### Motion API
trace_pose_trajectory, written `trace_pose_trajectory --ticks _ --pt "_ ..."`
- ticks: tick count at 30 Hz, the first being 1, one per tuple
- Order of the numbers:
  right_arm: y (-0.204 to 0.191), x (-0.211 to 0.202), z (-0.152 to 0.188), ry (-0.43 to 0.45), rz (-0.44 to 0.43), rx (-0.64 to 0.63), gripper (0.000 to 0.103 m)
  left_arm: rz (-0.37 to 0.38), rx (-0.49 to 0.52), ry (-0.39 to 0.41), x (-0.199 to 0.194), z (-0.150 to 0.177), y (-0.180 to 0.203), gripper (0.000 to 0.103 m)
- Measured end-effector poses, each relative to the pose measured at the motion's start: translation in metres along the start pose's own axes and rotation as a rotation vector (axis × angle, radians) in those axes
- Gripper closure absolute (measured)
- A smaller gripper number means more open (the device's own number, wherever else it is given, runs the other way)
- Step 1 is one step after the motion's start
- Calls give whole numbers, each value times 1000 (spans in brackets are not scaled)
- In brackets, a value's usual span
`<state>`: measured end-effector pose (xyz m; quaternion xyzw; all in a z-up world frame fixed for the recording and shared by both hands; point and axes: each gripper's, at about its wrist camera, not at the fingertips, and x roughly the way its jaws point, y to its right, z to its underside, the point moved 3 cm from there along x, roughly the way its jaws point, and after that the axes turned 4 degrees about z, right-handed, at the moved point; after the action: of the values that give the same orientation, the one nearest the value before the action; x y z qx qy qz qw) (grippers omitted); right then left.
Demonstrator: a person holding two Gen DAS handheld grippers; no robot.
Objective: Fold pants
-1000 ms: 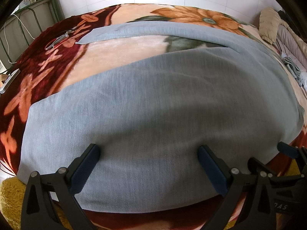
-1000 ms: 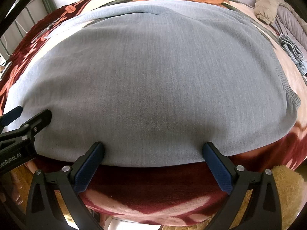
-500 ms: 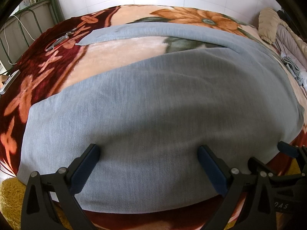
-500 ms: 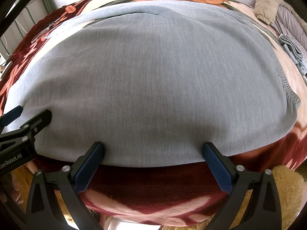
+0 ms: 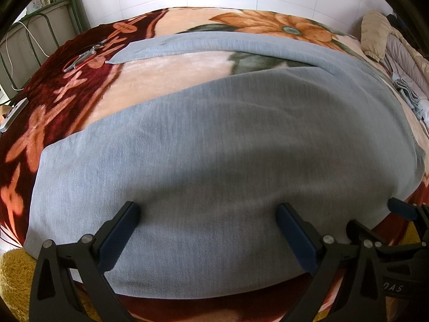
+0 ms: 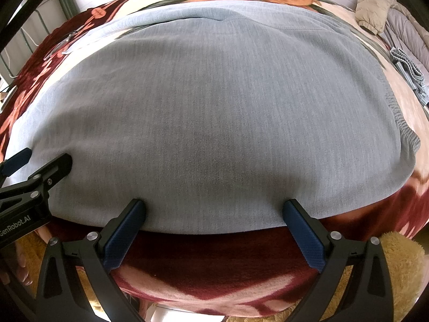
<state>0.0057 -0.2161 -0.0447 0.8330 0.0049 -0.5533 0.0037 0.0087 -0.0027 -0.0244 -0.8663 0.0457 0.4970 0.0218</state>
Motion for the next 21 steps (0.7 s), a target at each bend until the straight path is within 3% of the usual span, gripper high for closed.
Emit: trace_pose_trajectory --ticks 21 --pt "0 0 2 1 -1 1 0 0 0 2 0 0 0 0"
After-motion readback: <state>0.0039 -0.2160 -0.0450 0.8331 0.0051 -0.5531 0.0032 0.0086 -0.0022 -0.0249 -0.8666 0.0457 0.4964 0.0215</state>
